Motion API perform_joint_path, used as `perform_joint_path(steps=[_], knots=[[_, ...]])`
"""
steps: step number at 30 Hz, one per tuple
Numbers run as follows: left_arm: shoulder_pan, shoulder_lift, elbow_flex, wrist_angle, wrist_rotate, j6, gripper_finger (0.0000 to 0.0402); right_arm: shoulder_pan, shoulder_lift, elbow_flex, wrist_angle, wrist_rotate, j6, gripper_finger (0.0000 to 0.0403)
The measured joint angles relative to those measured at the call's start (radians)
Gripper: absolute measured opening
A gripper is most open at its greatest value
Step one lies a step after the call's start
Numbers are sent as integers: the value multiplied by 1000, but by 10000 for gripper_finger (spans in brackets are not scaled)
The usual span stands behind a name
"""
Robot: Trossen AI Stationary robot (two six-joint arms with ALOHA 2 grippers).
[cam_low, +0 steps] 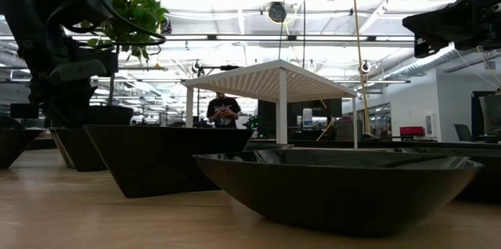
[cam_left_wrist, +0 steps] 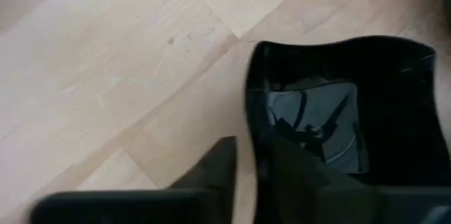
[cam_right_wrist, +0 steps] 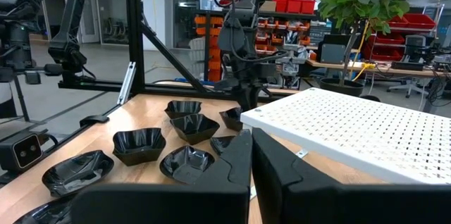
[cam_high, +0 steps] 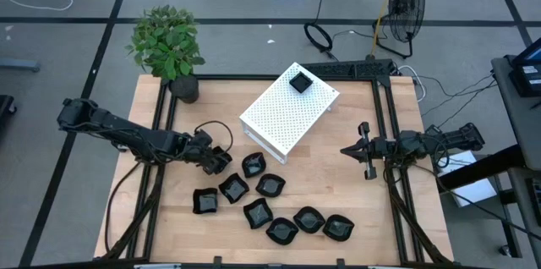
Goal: Pick & Place Mini shaped plates
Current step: Put the black distorted square plate on the shelf
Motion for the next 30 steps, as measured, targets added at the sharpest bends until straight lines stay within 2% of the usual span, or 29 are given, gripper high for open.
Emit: perform_joint_path(steps=[2, 4, 8, 12, 19, 23, 26, 28, 30], knots=[[0, 0, 0, 1, 3, 0, 31, 0, 0, 0, 0, 0, 0, 0], [0, -1, 0, 6, 3, -3, 10, 0, 0, 0, 0, 0, 0, 0], [0, 0, 12, 22, 3, 16, 7, 0, 0, 0, 0, 0, 0, 0], [0, -5, 95, 6, -18, 128, 5, 0, 0, 0, 0, 0, 0, 0], [0, -16, 374, -128, -116, 303, 4, 0, 0, 0, 0, 0, 0, 0], [-1, -15, 538, -138, -188, 446, 4, 0, 0, 0, 1, 0, 0, 0], [42, -7, 665, -107, -272, 549, 4, 0, 0, 0, 3, 0, 0, 0], [105, 19, 760, -95, -253, 586, 3, 0, 0, 0, 4, 0, 0, 0], [181, 62, 846, -105, -162, 620, 3, 0, 0, 0, 4, 0, 0, 0]])
